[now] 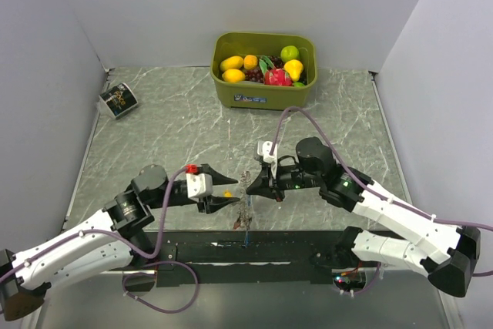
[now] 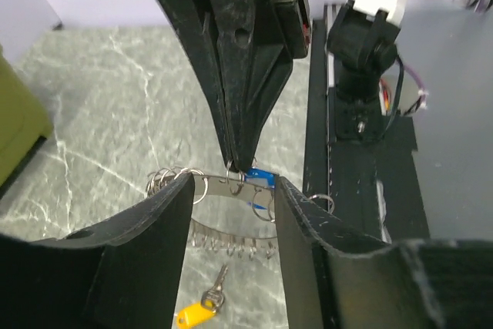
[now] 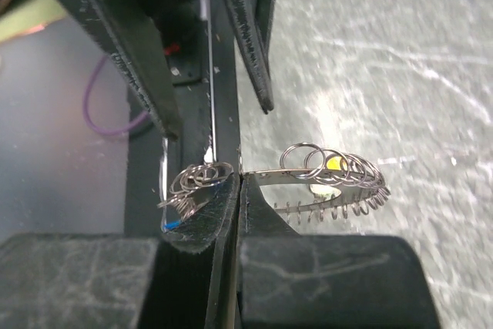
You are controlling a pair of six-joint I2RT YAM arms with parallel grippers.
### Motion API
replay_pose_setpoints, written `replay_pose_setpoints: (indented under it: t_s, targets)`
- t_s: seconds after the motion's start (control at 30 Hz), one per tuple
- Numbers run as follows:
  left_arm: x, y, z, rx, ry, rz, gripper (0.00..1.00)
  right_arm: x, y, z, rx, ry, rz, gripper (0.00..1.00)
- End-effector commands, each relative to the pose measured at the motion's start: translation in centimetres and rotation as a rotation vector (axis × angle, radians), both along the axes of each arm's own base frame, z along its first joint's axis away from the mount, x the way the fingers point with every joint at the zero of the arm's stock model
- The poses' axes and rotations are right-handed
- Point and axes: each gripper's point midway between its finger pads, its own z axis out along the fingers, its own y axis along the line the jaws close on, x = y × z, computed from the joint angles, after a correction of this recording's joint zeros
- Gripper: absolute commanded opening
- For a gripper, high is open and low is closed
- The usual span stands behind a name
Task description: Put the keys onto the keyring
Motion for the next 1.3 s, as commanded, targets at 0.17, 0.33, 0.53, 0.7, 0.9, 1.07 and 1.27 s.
replay_pose_setpoints:
  t_s: [0.17,0.33,0.53,0.7,0.9,1.07,1.27]
  targets:
    - [0.1,-1.3,-0.8,0.138,-0.004,-0.070,0.47,1.2,-0.4,0.4,-0.069,-0.047,-0.034,0.00]
    - [0.3,-2.1,-1.2,0.169,0.007,-0.097,0.47,1.1,-0.4,0.3,-0.071,-0.043,-0.031,0.00]
    - [0.6,-2.8,-1.4,0.175,0.011,-0.111,0.44,1.0,-0.3,0.2,-0.063,-0.041,-0.024,0.00]
    - [1.1,-3.2,-1.6,0.170,0.009,-0.097,0.39,0.7,-0.1,0.3,-0.048,-0.032,-0.010,0.00]
    - [1.2,-3.4,-1.9,0.175,0.010,-0.100,0.34,0.5,-0.2,0.5,-0.041,-0.032,-0.010,0.00]
    - [1.1,-3.5,-1.7,0.165,0.008,-0.111,0.27,0.3,-0.5,0.5,-0.028,-0.035,-0.018,0.00]
    - [0.8,-3.7,-1.8,0.166,0.014,-0.131,0.25,0.2,-0.3,0.4,-0.028,-0.026,-0.013,0.00]
